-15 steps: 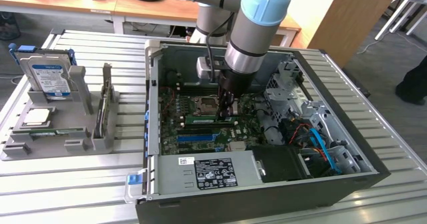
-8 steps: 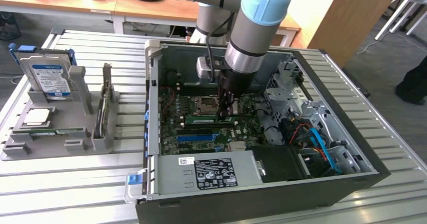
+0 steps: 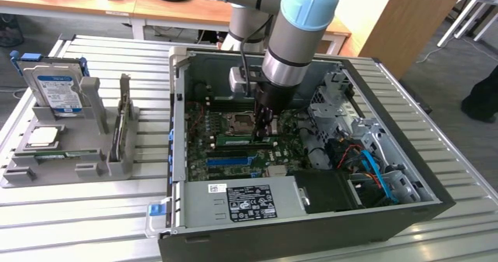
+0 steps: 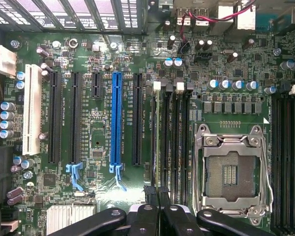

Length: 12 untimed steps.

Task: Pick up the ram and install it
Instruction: 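Insert the ram into the slot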

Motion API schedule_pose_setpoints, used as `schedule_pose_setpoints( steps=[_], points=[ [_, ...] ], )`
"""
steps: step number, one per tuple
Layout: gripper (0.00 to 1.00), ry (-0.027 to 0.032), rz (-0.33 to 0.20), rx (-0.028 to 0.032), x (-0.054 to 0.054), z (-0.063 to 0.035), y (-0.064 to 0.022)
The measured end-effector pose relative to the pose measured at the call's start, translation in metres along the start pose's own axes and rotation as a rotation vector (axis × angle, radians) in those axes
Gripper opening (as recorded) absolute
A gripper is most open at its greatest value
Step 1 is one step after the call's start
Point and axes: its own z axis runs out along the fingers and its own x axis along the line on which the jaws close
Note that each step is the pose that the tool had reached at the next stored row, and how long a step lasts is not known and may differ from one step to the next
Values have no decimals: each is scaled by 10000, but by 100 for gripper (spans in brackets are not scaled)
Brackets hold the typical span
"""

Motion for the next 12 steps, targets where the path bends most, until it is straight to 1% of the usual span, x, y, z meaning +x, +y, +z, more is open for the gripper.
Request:
schedule_pose_setpoints(
  steps=[12],
  points=[
    [12, -3, 58, 1, 0, 10, 0]
  ],
)
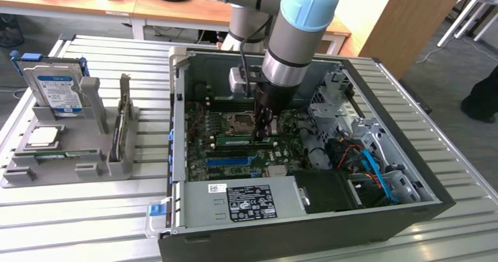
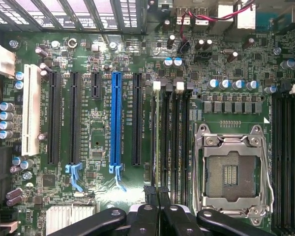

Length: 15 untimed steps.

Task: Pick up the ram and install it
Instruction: 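Insert the ram into the slot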

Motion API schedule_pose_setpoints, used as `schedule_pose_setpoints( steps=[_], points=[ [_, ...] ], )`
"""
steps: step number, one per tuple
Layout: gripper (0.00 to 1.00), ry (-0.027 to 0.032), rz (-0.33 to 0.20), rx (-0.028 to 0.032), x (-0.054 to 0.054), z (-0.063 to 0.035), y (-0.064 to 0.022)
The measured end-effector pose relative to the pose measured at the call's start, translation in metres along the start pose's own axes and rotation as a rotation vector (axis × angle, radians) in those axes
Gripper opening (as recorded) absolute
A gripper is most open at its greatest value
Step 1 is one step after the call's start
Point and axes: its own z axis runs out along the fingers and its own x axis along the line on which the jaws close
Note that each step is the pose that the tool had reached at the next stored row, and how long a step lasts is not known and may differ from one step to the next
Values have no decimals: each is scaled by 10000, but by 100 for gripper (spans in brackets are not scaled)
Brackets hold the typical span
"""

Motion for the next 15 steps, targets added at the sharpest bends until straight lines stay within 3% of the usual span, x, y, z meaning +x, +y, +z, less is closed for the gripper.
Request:
schedule_pose_setpoints(
  steps=[15],
  points=[
    [12, -1, 67, 1, 1, 37, -1]
  ],
)
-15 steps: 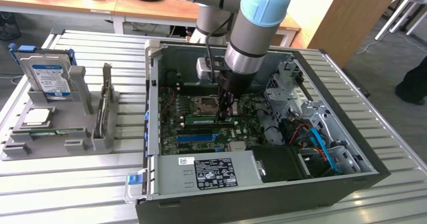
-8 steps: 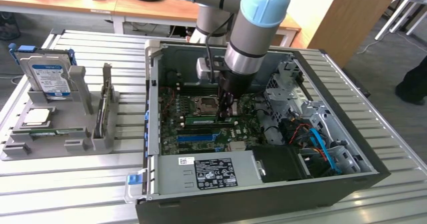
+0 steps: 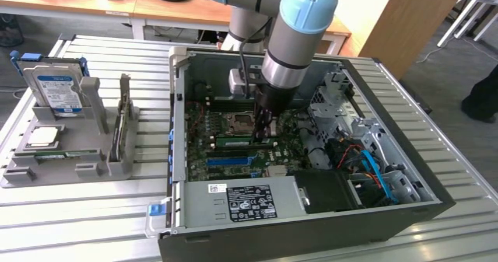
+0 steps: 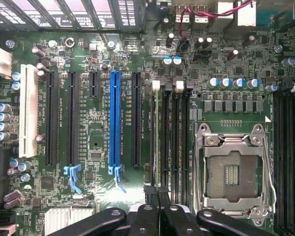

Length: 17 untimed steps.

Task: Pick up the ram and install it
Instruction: 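Insert the ram into the slot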

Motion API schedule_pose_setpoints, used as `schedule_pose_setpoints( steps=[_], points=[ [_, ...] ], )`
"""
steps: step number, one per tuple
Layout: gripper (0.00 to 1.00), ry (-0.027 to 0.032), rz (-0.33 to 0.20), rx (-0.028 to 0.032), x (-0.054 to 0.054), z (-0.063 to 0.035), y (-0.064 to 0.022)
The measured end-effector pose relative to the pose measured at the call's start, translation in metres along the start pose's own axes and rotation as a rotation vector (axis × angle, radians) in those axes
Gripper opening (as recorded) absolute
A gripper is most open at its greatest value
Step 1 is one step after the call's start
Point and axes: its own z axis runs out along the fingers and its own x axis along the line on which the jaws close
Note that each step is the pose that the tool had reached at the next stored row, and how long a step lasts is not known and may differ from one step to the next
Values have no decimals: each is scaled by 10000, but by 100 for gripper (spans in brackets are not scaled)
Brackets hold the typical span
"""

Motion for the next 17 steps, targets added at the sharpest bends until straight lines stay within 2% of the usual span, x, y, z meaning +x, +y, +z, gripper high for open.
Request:
schedule_pose_setpoints(
  steps=[13, 15, 16, 17],
  points=[
    [13, -2, 0, 2, 0, 16, -1],
    [25, -3, 0, 1, 0, 16, -1],
    [25, -2, 0, 1, 1, 16, -1],
    [31, -1, 1, 1, 1, 16, 0]
  ],
)
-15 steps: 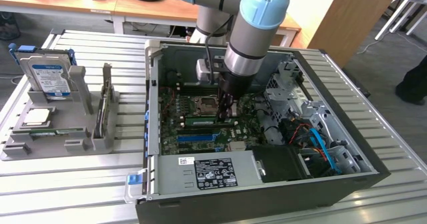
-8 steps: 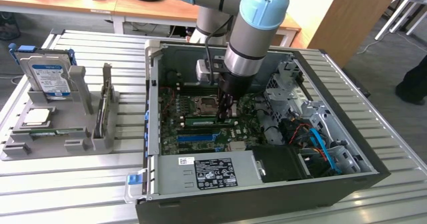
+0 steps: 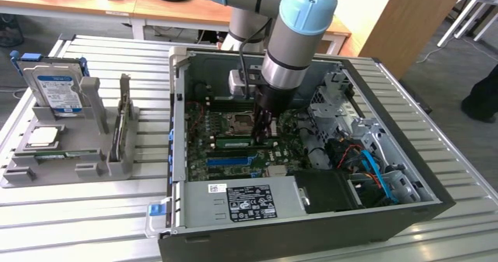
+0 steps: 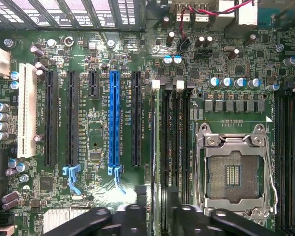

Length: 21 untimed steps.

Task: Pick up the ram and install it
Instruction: 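Insert the ram into the slot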

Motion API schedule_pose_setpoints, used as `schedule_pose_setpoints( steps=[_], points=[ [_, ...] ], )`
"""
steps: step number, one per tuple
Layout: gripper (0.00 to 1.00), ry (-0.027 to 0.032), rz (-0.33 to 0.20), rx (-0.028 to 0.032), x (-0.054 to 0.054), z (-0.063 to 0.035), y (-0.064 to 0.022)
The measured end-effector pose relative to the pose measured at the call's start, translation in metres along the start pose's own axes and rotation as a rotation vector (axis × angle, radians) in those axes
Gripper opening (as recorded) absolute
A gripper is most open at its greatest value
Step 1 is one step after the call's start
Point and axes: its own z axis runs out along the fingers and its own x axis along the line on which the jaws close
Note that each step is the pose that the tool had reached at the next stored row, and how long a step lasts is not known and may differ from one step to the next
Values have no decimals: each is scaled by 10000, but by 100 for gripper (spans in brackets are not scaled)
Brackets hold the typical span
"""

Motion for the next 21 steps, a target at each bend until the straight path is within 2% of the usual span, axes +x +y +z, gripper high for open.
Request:
schedule_pose_setpoints(
  steps=[1, 3, 4, 12, 21],
  points=[
    [36, 0, -1, 0, 0, 0, 0],
    [36, 0, -1, 0, 0, 0, 0],
    [43, 0, 0, 0, 0, 0, 0],
    [43, 1, 0, -1, 0, -23, 1],
    [43, 1, -1, -1, -4, -206, 7]
  ],
)
